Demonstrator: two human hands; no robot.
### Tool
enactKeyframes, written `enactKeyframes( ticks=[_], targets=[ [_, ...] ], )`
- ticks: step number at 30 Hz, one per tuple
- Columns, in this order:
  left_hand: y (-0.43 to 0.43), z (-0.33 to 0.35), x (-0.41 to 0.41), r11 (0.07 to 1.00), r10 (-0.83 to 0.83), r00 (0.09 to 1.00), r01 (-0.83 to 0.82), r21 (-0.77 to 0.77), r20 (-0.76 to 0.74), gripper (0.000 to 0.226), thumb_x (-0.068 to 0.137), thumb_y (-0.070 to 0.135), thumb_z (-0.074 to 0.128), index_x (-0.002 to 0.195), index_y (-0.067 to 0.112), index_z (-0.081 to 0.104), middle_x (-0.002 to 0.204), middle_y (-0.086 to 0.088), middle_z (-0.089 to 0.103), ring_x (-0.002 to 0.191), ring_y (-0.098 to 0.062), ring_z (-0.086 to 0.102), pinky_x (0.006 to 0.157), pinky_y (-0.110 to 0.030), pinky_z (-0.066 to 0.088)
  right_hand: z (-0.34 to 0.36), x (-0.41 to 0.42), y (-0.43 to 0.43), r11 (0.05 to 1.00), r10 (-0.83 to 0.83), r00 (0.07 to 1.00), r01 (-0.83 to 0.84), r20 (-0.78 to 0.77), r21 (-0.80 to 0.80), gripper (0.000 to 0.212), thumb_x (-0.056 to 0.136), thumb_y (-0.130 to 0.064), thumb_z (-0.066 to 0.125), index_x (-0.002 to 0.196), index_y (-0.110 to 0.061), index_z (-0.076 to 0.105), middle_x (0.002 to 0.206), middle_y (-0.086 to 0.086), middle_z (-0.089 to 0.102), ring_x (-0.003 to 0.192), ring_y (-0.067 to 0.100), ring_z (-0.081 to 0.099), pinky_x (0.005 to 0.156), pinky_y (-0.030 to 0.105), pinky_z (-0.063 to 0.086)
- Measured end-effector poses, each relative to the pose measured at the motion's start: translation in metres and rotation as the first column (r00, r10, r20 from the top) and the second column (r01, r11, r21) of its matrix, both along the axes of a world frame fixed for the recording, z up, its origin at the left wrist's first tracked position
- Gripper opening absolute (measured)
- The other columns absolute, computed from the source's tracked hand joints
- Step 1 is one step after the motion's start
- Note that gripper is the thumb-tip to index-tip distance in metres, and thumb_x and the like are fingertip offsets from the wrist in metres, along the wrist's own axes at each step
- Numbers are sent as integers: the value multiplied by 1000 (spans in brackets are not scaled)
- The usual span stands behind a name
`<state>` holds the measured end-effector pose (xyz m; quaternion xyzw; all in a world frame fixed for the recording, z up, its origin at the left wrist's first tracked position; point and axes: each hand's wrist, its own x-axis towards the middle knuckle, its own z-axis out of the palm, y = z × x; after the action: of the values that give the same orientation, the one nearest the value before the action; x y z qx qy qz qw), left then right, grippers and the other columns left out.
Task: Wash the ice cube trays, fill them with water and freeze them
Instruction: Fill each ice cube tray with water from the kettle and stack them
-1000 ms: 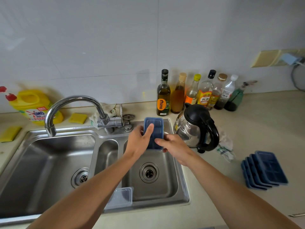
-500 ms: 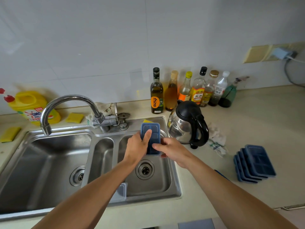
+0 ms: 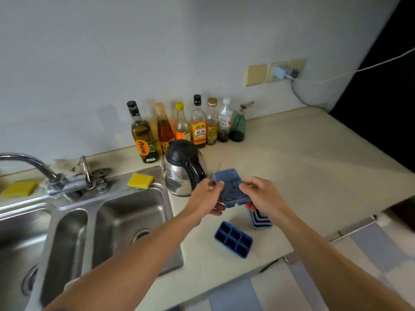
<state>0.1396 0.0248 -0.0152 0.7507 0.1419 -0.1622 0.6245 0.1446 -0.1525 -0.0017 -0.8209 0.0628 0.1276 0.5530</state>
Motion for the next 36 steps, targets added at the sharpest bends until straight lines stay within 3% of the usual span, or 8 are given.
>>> enactKeyframes(
  ticks=[6, 10, 17, 22, 26, 29, 32, 36],
  targets=[
    [-75, -10, 10, 997, -61, 997, 59, -39, -42, 16, 103, 25, 55, 102, 12, 64, 78, -7, 70, 56, -11, 69, 56, -27, 58, -12, 1, -72, 988, -105, 994, 101, -26, -114, 10, 99, -18, 63, 93, -16, 69, 86, 11, 69, 55, 18, 64, 49, 22, 52],
    [-96, -16, 17, 994, -109, 992, 108, -22, -56, 20, 103, 21, 54, 113, 9, 66, 83, -9, 72, 68, -17, 71, 61, -29, 60, -21, 4, -92, 979, -134, 991, 129, -23, -161, 13, 100, -15, 59, 101, -9, 70, 79, 11, 66, 51, 19, 61, 48, 25, 48],
    [-102, -25, 19, 986, -167, 984, 168, 18, -57, 26, 103, 16, 52, 128, 13, 60, 98, -15, 73, 80, -21, 72, 65, -29, 60, -37, 4, -95, 972, -137, 990, 131, -21, -195, 19, 99, -3, 53, 89, -2, 70, 75, 12, 62, 62, 24, 56, 59, 35, 49],
    [-97, -31, 18, 988, -157, 987, 157, 3, -34, 25, 103, 24, 55, 127, 18, 59, 89, -7, 73, 67, -12, 71, 57, -25, 57, -43, 5, -94, 935, -164, 986, 165, 30, -315, 23, 102, -24, 54, 109, -8, 68, 101, 8, 70, 88, 28, 68, 75, 39, 55],
    [-80, -49, 12, 996, -17, 999, 20, 87, -28, 23, 101, 32, 56, 113, 15, 64, 81, -4, 69, 61, -14, 66, 58, -29, 59, -55, -7, -102, 884, -322, 944, 327, 72, -335, 30, 106, -32, 39, 104, -11, 60, 96, 5, 68, 78, 19, 62, 60, 30, 44],
    [-54, -70, 4, 955, 27, 1000, -28, 294, 7, 19, 100, 29, 55, 106, 15, 66, 86, -4, 71, 72, -18, 69, 70, -37, 61, -75, -21, -109, 880, -398, 913, 352, -90, -319, 23, 105, -22, 39, 106, -10, 59, 92, 10, 68, 80, 26, 67, 64, 36, 51],
    [-24, -88, -7, 887, 20, 1000, -7, 462, -23, 20, 98, 27, 55, 106, 15, 68, 100, -5, 71, 96, -26, 65, 84, -38, 53, -96, -40, -103, 916, -332, 886, 222, -324, -333, 22, 100, -17, 46, 98, -5, 64, 82, 12, 70, 63, 25, 66, 54, 31, 50],
    [-1, -105, -24, 876, -65, 980, 145, 460, -187, 18, 95, 25, 56, 105, 16, 69, 108, -9, 70, 102, -29, 64, 85, -39, 54, -116, -59, -65, 969, -194, 843, 83, -502, -235, 21, 96, -16, 53, 96, 2, 64, 85, 16, 71, 51, 24, 63, 49, 29, 51]
  ],
)
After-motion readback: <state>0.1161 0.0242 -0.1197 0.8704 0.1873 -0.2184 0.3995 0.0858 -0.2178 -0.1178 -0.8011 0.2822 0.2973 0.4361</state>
